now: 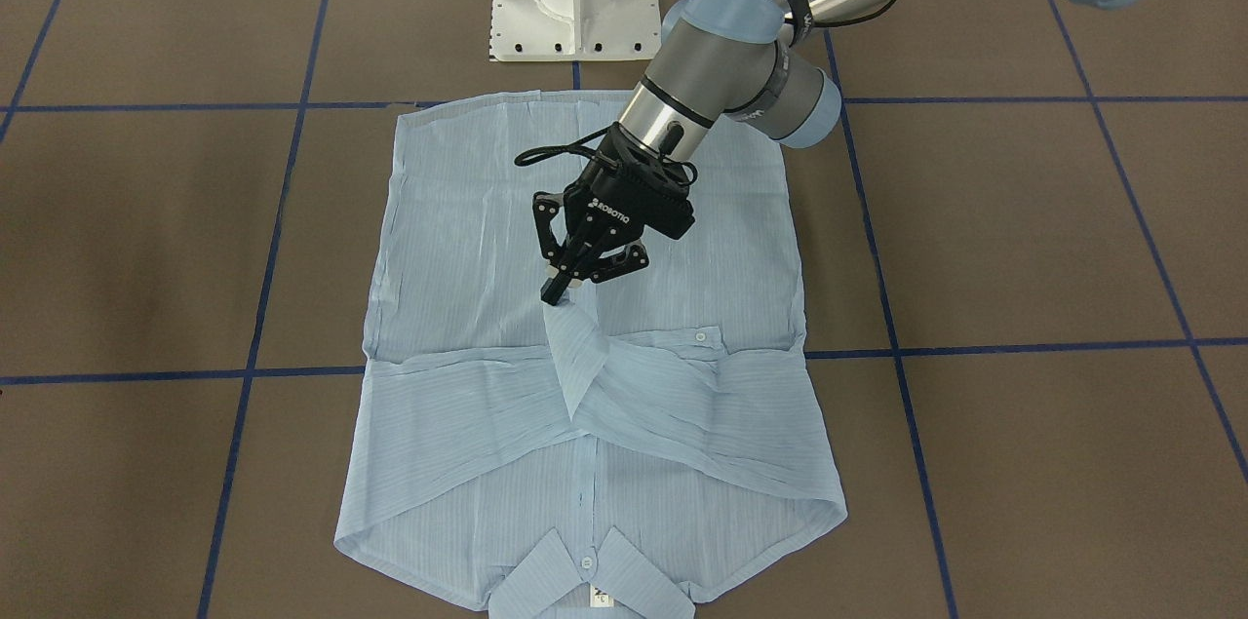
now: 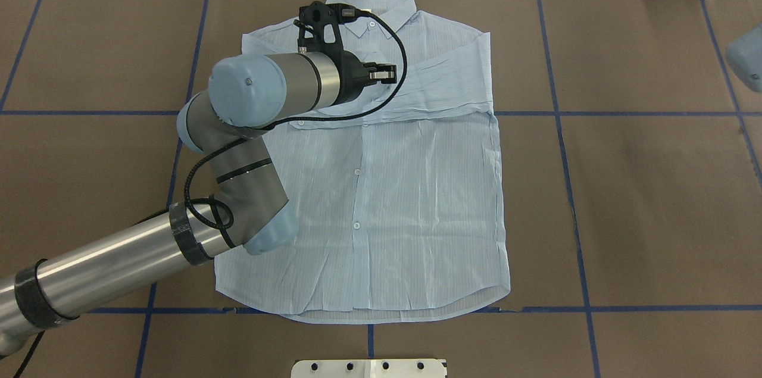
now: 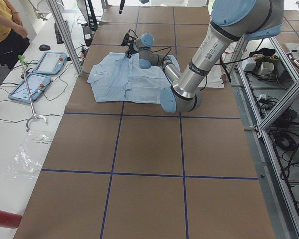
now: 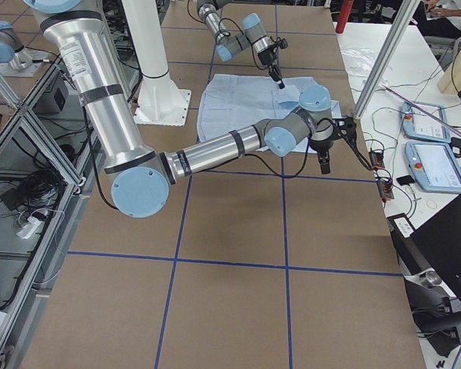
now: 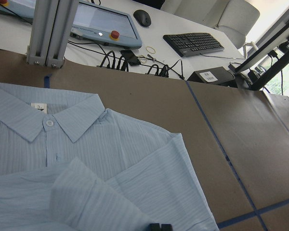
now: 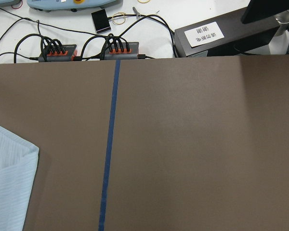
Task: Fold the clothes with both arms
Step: 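Release the sleeve with the left gripper while the right arm descends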
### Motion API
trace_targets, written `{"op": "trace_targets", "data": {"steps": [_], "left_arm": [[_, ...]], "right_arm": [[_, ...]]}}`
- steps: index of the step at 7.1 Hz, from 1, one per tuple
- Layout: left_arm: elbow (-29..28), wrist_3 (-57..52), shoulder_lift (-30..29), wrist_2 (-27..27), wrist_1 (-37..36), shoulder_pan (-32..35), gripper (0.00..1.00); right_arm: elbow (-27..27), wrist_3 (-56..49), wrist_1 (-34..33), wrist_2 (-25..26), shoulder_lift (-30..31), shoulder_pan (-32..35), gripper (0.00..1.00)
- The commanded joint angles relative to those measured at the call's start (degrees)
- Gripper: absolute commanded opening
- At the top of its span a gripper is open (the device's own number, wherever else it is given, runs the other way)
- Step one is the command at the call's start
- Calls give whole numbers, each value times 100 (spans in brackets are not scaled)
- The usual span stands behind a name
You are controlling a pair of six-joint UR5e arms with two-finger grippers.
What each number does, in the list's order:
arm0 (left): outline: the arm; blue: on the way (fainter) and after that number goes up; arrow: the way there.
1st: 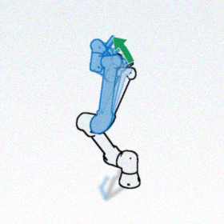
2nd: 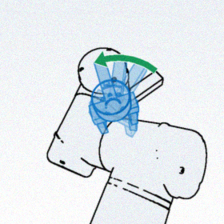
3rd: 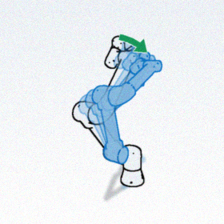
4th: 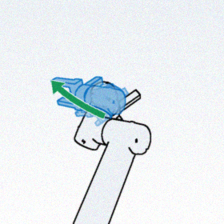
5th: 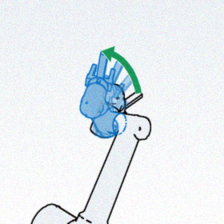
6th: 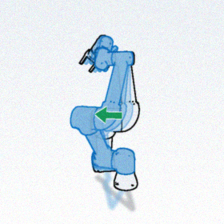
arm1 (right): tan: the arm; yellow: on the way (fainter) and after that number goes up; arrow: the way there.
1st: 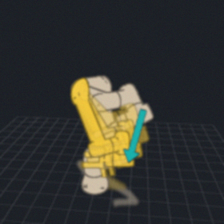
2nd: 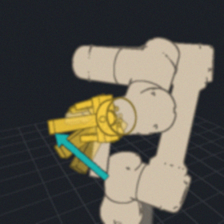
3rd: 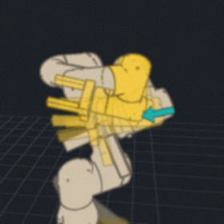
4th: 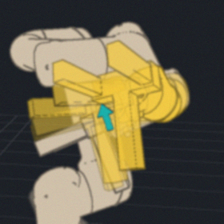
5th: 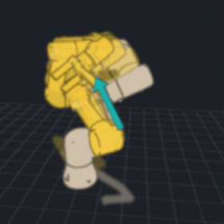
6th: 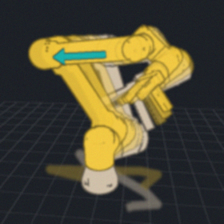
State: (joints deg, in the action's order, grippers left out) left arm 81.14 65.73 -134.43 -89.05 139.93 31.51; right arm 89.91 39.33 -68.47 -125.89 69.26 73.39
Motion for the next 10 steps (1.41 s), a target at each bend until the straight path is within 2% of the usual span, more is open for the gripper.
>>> {"op": "trace_targets", "data": {"steps": [1,2,3,4,5,6,7,9,10], "left_arm": [[-150,-16,-100,344,-10,-468,0],[-342,-16,-258,493,-10,-653,0],[-605,-34,-398,581,7,-742,18],[-773,27,-400,626,51,-795,99],[-644,-7,-417,617,-9,-795,100],[-182,-312,-330,330,-576,-778,100],[510,-863,-138,205,-1486,-691,100],[2101,-1419,1001,187,-2493,-506,100],[2639,-1449,1511,195,-2811,-462,100]], "right_arm": [[0,13,0,3,0,0,100],[0,13,-9,3,0,0,100],[-35,-4,0,3,0,-9,100],[-52,-4,-9,3,0,-18,100],[-18,22,-9,12,0,-18,100],[78,370,9,3,-9,-122,100],[349,922,0,195,9,-428,100],[1427,2309,-35,1281,437,-1506,100],[2068,2899,-52,1730,866,-2112,100]]}}
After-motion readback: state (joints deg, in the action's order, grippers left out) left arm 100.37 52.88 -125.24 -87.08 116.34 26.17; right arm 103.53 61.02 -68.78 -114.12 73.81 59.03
